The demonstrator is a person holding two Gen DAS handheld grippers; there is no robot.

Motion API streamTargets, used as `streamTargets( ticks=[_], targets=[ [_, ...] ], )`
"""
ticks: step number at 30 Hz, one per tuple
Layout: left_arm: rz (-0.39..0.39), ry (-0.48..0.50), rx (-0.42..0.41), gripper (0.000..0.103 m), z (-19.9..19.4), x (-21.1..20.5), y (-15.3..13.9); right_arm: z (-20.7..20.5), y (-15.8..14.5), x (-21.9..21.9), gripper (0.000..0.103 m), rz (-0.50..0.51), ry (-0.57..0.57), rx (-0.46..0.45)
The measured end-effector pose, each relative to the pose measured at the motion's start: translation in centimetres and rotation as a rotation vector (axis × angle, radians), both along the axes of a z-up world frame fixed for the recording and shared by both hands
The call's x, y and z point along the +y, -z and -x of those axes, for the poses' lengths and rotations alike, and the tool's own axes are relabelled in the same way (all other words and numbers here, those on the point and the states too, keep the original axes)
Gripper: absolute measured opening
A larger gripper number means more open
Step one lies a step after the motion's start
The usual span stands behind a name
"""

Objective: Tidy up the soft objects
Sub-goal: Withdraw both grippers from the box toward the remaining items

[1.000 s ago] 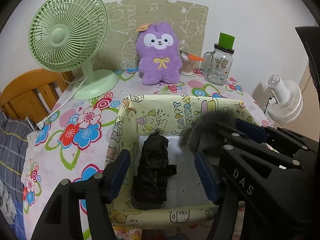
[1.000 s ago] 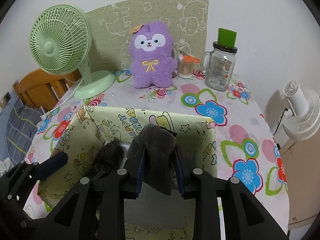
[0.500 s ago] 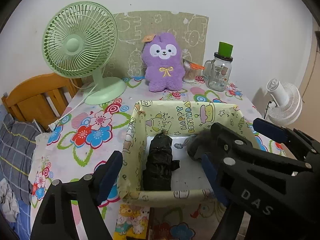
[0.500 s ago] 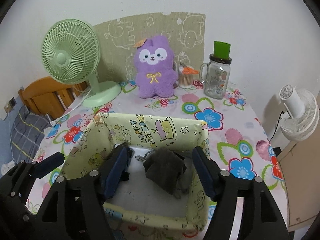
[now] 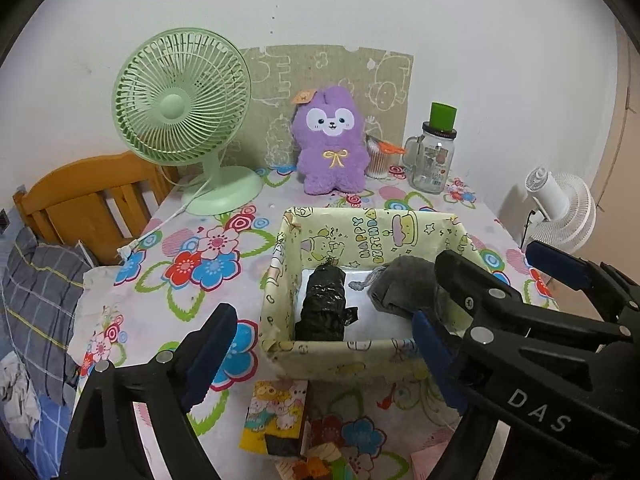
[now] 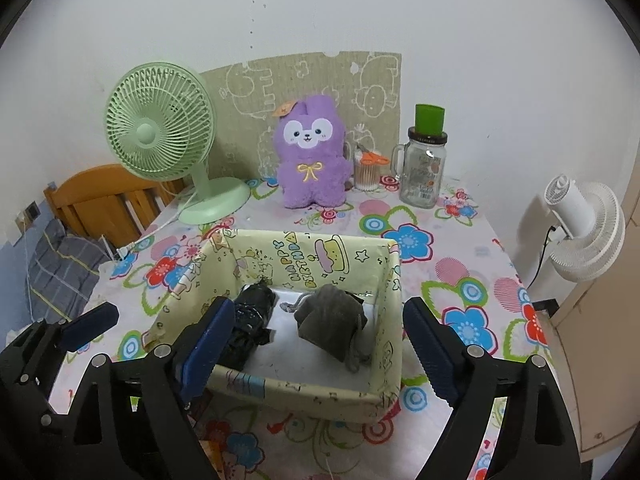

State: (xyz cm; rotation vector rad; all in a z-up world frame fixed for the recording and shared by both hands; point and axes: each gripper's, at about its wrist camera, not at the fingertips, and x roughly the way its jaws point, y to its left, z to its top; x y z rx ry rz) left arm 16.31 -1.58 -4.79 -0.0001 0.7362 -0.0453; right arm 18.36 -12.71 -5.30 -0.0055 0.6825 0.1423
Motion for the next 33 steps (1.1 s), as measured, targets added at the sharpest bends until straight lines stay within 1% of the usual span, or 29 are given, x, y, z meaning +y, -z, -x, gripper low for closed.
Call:
streamTargets(
  ticks=[5, 10, 15, 18, 25, 29, 31, 33],
  targets=[
    [-0.013, 0.009, -0.016, 0.091, 1.5, -0.2, -0.4, 1.4, -0.6, 0.1, 0.090, 0.009, -0.016, -0.013],
    [-0.010, 0.021, -0.029, 0.091, 3.0, -0.5, -0.7, 3.0, -1.0, 0.0, 0.096, 0.014, -0.016, -0.032],
    [-0.008, 0.037, -0.029, 0.091, 4.4, -0.9, -0.6, 4.7, -1.3, -0.1, 0.099, 0.044, -0.006, -0.070],
    [-0.005, 0.043, -0.033, 0.091, 5.2, -1.1, -0.7, 5.6, -1.3, -0.1, 0.102, 0.048, -0.004, -0.074],
    [-0.011, 0.039, -0.034, 0.091, 6.8, -1.2, -0.2, 7.2, -0.8, -0.3, 0.103, 0.057, 0.009, -0.059],
    [-0.021, 0.042, -0.033, 0.091, 7.5, -1.5, 0.2, 8.1, -0.4, -0.5, 0.103, 0.042, 0.017, -0.053],
    [-0.020, 0.054, -0.029, 0.091, 7.9, -1.6, 0.6, 8.6, -0.2, -0.5, 0.103, 0.065, 0.031, -0.069],
    [-0.016, 0.052, -0.028, 0.090, 8.3, -1.8, 0.8, 9.0, 0.0, -0.6, 0.103, 0.072, 0.022, -0.068]
  ],
)
